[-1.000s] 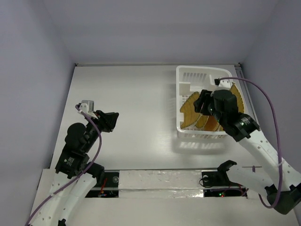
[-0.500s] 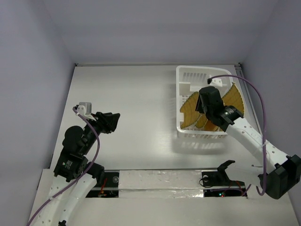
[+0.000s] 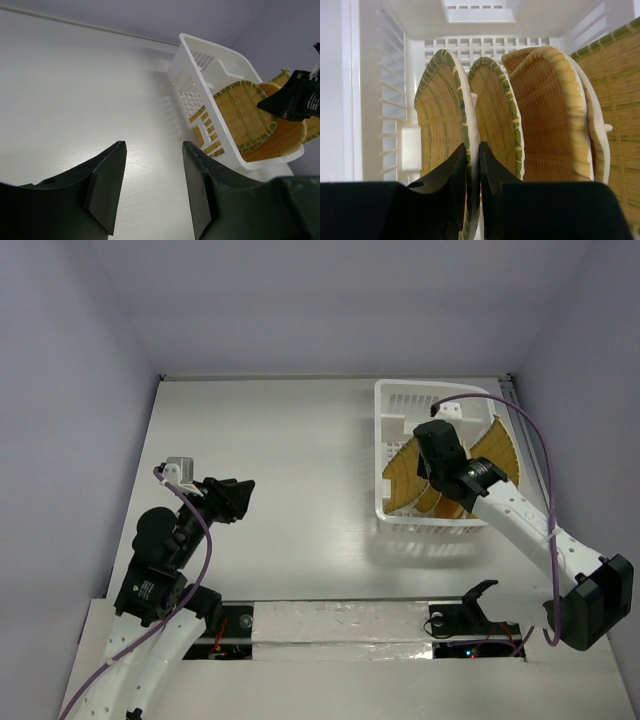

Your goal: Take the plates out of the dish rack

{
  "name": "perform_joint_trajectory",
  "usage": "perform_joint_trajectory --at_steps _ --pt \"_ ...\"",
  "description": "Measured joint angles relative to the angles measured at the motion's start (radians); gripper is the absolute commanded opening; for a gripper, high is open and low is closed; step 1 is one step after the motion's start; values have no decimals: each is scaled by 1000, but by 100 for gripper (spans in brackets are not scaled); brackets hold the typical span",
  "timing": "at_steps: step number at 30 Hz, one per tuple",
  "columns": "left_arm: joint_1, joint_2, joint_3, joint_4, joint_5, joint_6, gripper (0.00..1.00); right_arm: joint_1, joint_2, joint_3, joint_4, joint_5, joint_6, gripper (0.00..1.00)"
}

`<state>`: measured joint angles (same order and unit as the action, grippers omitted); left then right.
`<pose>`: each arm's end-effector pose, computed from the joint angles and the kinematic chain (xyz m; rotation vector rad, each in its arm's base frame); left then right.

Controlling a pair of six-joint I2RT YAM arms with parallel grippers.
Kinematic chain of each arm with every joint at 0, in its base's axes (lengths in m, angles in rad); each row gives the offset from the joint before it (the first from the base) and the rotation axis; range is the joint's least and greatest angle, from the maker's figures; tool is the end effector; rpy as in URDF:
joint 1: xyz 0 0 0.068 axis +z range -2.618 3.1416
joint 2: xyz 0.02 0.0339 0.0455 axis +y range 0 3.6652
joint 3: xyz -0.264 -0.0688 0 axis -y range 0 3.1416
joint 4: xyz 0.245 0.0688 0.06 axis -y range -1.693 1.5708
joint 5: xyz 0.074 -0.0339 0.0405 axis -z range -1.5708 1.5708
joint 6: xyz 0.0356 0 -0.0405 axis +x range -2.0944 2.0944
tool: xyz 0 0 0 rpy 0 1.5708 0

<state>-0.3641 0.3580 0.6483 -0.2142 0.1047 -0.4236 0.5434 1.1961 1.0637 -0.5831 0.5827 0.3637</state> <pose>0.0916 -0.0389 0.3419 0.0411 1.5361 -0.7096 0.2262 0.1138 0.3183 0.0990 2.1519 -0.1491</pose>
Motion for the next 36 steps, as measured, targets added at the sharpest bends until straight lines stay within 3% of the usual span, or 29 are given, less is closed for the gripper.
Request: perform_joint_trajectory --at_steps 3,16,25,31,36 --pt "0 -2 0 0 2 0 46 23 18 24 -25 25 -10 0" --pt "8 -3 0 0 11 0 46 109 76 182 -180 181 -33 0" --pt "8 -3 0 0 11 0 46 113 13 352 -256 277 -63 0" --pt "11 -13 0 0 11 0 46 127 -91 410 -162 182 -71 0" --pt "19 -15 0 0 10 0 46 176 -32 399 0 -2 -26 0"
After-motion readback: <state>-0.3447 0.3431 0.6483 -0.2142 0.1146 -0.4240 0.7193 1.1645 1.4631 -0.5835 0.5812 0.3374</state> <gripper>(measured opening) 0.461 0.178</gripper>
